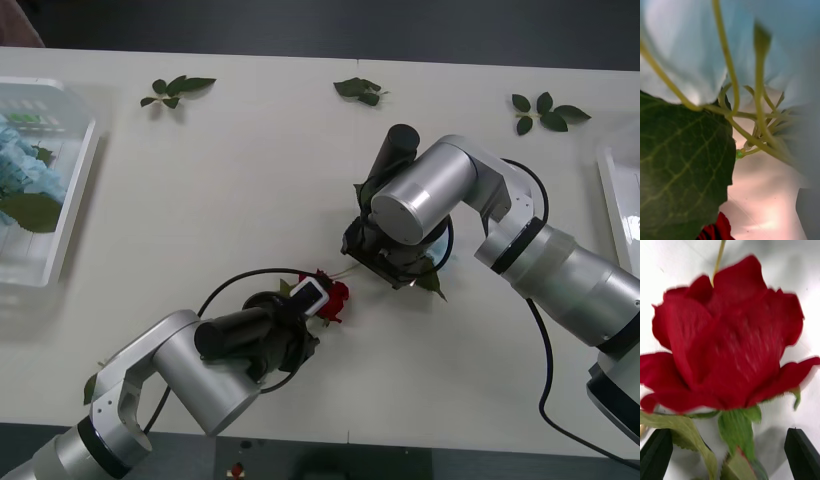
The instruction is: Put the red flowers into the right box and the blue flowers into the left box
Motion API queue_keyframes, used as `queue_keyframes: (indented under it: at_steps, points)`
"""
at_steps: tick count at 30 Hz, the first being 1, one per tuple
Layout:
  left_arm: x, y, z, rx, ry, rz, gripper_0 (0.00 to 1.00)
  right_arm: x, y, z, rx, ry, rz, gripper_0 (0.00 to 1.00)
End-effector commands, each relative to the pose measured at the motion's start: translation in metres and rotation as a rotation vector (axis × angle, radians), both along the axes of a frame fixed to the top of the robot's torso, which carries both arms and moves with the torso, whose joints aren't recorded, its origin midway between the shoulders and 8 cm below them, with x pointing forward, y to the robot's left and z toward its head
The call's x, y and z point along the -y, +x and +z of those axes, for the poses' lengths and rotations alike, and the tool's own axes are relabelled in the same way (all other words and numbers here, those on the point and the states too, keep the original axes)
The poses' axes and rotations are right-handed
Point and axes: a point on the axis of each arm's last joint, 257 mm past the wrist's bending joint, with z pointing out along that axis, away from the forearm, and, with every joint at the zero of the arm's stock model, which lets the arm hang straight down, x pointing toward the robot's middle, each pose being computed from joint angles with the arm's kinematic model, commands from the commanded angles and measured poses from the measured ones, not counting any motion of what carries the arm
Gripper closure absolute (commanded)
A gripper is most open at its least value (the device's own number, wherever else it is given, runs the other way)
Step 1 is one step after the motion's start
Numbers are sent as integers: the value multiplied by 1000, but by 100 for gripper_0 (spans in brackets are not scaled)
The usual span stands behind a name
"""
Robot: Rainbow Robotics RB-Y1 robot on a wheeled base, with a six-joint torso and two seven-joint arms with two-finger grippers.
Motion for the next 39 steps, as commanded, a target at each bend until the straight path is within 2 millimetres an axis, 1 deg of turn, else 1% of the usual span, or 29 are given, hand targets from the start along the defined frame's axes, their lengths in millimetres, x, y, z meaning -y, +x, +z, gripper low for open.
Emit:
queue_keyframes:
  at_steps: [1, 3, 4, 5, 6, 7, 8, 9, 10, 13, 19, 24, 26, 30, 32, 33, 34, 36, 39]
  points:
    - [11, 10, 13, 36, -5, -28, 19, -12, 8, 11, 25, 14, 3, 0]
    - [13, 10, 12, 35, -6, -30, 34, -13, 9, 9, 28, 16, 1, 0]
    - [13, 10, 13, 35, -7, -31, 47, -12, 10, 7, 25, 15, -3, 0]
    - [14, 10, 13, 37, -7, -32, 54, -12, 11, 6, 26, 17, -5, 0]
    - [13, 10, 13, 35, -8, -30, 68, -12, 12, 6, 29, 17, -6, 0]
    - [13, 10, 14, 37, -8, -30, 79, -11, 12, 6, 29, 14, -6, 5]
    - [14, 10, 13, 34, -9, -30, 88, -10, 12, 6, 30, 9, -6, 44]
    - [14, 10, 13, 34, -9, -30, 93, -10, 12, 6, 30, 9, -5, 78]
    - [13, 10, 12, 33, -8, -30, 96, -10, 12, 6, 30, 9, -5, 100]
    - [13, 10, 12, 33, -7, -31, 100, -10, 12, 6, 31, 8, -4, 100]
    - [13, 9, 12, 30, -10, -29, 100, -8, 13, 6, 32, 6, -4, 100]
    - [15, 9, 14, 34, -16, -32, 100, 0, 16, 7, 41, -14, -7, 100]
    - [18, 10, 18, 41, -32, -36, 100, 7, 19, 11, 43, -30, -13, 100]
    - [35, 4, 37, 31, -112, -44, 100, 23, 23, 22, 40, -60, -19, 100]
    - [43, 1, 51, 20, -169, -42, 100, 32, 24, 30, 46, -74, -14, 100]
    - [46, -1, 56, 13, -193, -36, 100, 33, 23, 32, 47, -76, -11, 100]
    - [53, -4, 67, 1, -242, -25, 100, 40, 23, 37, 50, -92, -4, 100]
    - [59, -6, 80, -5, -292, -10, 100, 47, 23, 44, 54, -102, 1, 100]
    - [71, -8, 106, -8, -387, 19, 100, 48, 19, 49, 42, -82, 11, 100]
